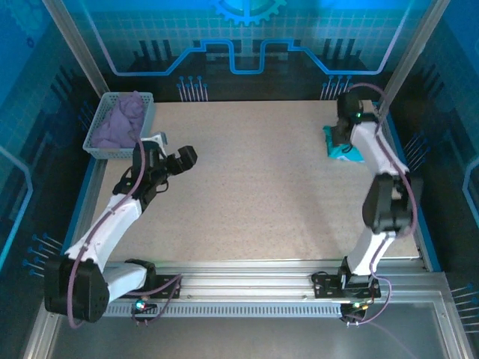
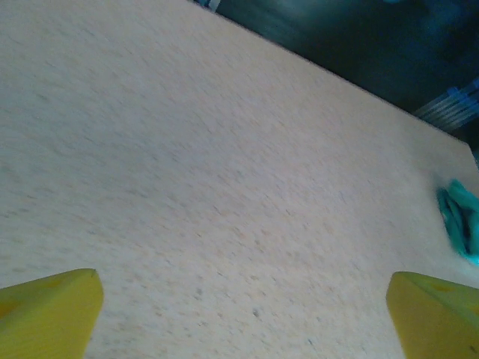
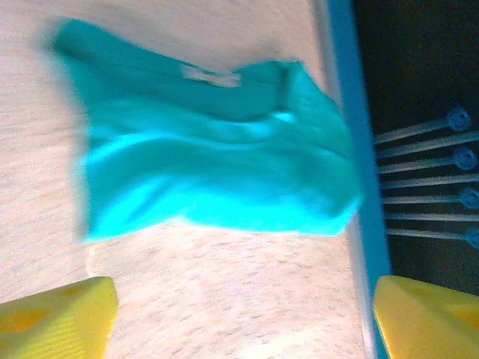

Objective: Fold the inside-out t-shirt

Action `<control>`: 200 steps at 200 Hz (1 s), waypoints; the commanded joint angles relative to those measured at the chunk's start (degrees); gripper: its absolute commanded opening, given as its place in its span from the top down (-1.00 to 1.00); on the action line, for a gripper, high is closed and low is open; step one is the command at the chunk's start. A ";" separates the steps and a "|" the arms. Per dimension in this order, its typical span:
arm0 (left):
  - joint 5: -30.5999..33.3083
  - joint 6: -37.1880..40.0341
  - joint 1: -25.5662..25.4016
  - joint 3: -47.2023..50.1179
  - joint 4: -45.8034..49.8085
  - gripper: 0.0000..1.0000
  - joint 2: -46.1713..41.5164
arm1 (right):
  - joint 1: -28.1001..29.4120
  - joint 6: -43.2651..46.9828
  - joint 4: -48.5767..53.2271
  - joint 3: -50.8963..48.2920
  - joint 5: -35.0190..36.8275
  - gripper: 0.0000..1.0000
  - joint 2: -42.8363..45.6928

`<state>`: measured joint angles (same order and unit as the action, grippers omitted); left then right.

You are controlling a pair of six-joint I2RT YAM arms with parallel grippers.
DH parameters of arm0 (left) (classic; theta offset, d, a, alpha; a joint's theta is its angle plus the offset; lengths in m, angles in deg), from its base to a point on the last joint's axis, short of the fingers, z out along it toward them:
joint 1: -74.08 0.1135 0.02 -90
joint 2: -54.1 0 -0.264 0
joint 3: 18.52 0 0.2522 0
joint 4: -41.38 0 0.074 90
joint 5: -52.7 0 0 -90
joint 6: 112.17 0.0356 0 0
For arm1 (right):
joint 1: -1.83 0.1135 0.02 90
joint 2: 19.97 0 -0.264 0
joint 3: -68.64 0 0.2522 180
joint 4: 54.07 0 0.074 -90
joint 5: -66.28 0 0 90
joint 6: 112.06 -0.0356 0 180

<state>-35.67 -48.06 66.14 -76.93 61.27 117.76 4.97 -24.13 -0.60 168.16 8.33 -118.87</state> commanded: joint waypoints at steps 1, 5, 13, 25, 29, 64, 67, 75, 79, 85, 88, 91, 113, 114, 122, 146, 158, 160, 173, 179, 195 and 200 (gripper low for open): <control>16.55 7.48 1.12 3.93 -1.98 -0.98 -4.95 | 3.95 -1.34 -17.66 -13.03 -6.96 -1.00 11.25; 18.66 8.05 1.31 4.98 -3.29 -0.98 -5.74 | 4.35 -1.93 -19.40 -15.26 -6.77 -1.00 12.81; 22.10 9.85 1.75 7.30 -6.44 -0.98 -6.87 | 4.52 -3.66 -22.89 -20.00 -6.50 -1.00 15.40; 25.53 12.29 2.42 11.19 -12.53 -0.98 -7.67 | 4.34 -5.33 -29.67 -27.46 -5.97 -1.00 18.64; 26.35 13.12 2.64 12.69 -15.23 -0.98 -7.55 | 4.19 -5.48 -32.36 -29.98 -5.96 -0.99 19.47; 21.30 24.03 4.82 22.60 -42.54 -0.98 3.67 | 2.23 -0.68 -63.97 -51.85 -7.60 -0.99 21.91; 20.68 24.18 4.94 22.64 -43.64 -0.98 5.22 | 2.01 -0.79 -65.69 -52.21 -7.92 -0.99 21.70; 18.43 24.16 5.22 22.50 -46.87 -0.98 9.00 | 1.80 -1.44 -62.41 -50.96 -9.01 -0.99 22.23; 17.17 23.56 5.53 22.16 -47.78 -0.98 10.43 | 1.70 -1.19 -63.63 -51.33 -9.73 -1.00 22.05; 15.21 23.77 5.57 20.30 -43.93 -0.98 11.46 | 1.75 -0.90 -66.93 -52.31 -10.78 -1.00 21.69; 14.80 23.97 5.57 19.73 -43.20 -0.98 12.13 | 1.58 -0.94 -68.09 -52.76 -11.67 -1.00 21.72; 14.87 24.10 5.57 19.31 -43.36 -0.98 12.87 | 1.53 -0.96 -69.44 -53.24 -12.49 -0.99 21.59; 11.38 23.40 6.89 19.57 -44.53 -0.98 16.00 | 1.21 0.15 -71.60 -53.01 -15.61 -0.99 20.51; 11.16 23.46 6.93 19.85 -45.46 -0.98 16.20 | 1.21 0.18 -71.65 -52.99 -15.79 -1.00 20.50; 9.90 24.09 6.98 22.83 -52.16 -0.98 17.85 | 1.15 0.55 -71.83 -52.73 -17.49 -1.00 20.17; 8.49 24.34 6.98 27.08 -62.96 -0.98 21.01 | 1.59 0.61 -71.04 -53.12 -21.51 -0.99 20.96; 8.92 24.13 7.00 25.99 -63.68 -0.98 24.64 | 1.44 1.36 -71.07 -53.49 -21.21 -0.99 21.14; 9.27 24.46 7.03 25.70 -64.53 -0.98 25.45 | 1.37 1.43 -71.08 -53.50 -21.19 -1.00 21.16; 10.08 23.52 7.06 23.16 -57.28 -0.98 23.85 | 1.41 1.72 -69.35 -53.01 -22.38 -1.00 21.28; 9.94 23.76 7.06 23.35 -58.06 -0.98 24.20 | 1.76 2.11 -67.48 -52.32 -21.28 -1.00 21.25; 10.22 23.79 7.06 23.84 -59.55 -0.98 24.39 | 2.44 2.19 -62.87 -51.96 -18.92 -1.00 21.92; 10.28 23.78 6.99 23.65 -59.22 -0.98 24.45 | 1.98 1.30 -64.01 -53.09 -19.84 -1.00 22.06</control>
<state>-24.78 -24.78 72.54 -51.70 4.81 142.35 7.04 -23.04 -66.76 114.85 -11.58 -97.99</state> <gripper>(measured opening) 0.989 0.998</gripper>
